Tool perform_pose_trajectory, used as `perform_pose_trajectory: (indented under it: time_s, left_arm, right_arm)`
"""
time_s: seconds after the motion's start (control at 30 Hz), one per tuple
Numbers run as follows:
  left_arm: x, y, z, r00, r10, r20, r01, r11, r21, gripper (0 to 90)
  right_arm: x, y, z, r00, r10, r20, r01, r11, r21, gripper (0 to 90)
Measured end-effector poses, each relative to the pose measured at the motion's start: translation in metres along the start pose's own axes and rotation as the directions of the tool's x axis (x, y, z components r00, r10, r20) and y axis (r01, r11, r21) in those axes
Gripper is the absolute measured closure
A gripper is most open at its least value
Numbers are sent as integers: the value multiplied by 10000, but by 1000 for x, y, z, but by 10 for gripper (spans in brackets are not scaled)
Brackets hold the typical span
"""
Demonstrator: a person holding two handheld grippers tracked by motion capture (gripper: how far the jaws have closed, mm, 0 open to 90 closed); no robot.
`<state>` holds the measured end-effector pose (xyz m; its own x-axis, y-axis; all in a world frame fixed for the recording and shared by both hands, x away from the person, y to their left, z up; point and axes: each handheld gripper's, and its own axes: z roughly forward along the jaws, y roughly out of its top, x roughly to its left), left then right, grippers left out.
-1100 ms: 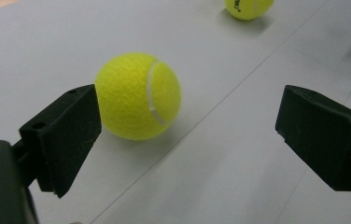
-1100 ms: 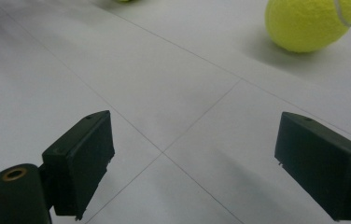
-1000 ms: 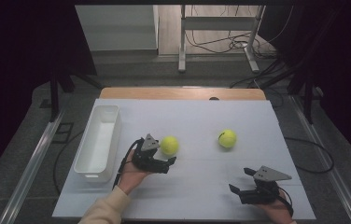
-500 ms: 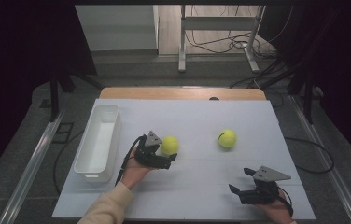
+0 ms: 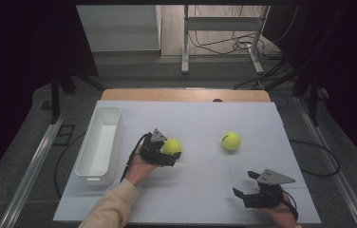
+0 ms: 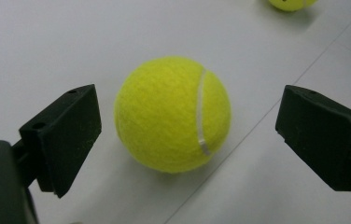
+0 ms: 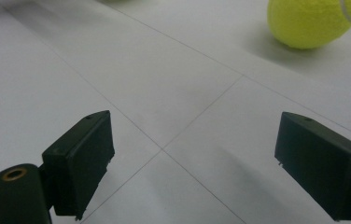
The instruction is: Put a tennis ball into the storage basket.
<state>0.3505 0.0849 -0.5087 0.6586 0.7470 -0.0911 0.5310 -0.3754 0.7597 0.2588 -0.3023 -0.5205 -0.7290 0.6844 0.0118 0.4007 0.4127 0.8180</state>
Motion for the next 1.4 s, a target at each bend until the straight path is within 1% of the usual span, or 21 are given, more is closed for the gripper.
perform_pose_trajectory:
  time_s: [0.17, 0.23, 0.4, 0.47, 0.53, 0.7, 0.8, 0.87, 1.03, 1.1, 1.3, 1.4]
  left_arm:
    - [5, -1, 7, 9997, -242, 5, 242, 9996, 119, 77]
    - [7, -2, 11, 9995, -325, -61, 326, 9993, 168, 77]
    - [9, 1, 15, 9995, -303, 11, 303, 9990, 320, 73]
    - [8, 2, 19, 9999, -159, 23, 158, 9989, 452, 74]
    - [8, 2, 22, 9999, -127, 46, 124, 9982, 579, 76]
    - [9, 1, 27, 9998, -155, 109, 147, 9973, 725, 86]
    - [10, 1, 26, 9996, -183, 194, 169, 9975, 684, 164]
    - [10, 1, 25, 9995, -182, 273, 163, 9976, 674, 231]
    - [11, 1, 24, 9993, -203, 314, 181, 9975, 677, 247]
    - [11, 1, 23, 9995, -169, 263, 151, 9976, 669, 248]
    - [11, 3, 16, 9996, -134, 232, 122, 9987, 493, 250]
    - [10, 3, 12, 9994, -143, 310, 130, 9991, 407, 250]
  right_arm:
    - [0, 0, 0, 10000, 2, 7, -2, 10000, 17, 120]
    - [0, 0, 0, 10000, 4, 8, -4, 10000, 20, 121]
    - [0, 0, 0, 10000, 1, 18, -1, 10000, 35, 121]
    - [0, 0, 0, 10000, -9, 47, 9, 10000, 73, 121]
    - [0, 0, 0, 10000, 4, 47, -5, 10000, 73, 120]
    - [0, 0, 0, 10000, -14, 46, 13, 10000, 78, 121]
    - [0, 0, 0, 10000, -21, 48, 20, 10000, 88, 121]
    - [0, 0, 0, 10000, -25, 47, 24, 10000, 97, 121]
    - [0, 0, 0, 10000, -26, 29, 26, 10000, 66, 121]
    - [0, 0, 0, 10000, -32, 30, 32, 10000, 61, 121]
    - [-1, 0, 0, 10000, -29, 27, 29, 10000, 43, 121]
    - [0, 0, 0, 10000, -29, 28, 29, 10000, 39, 121]
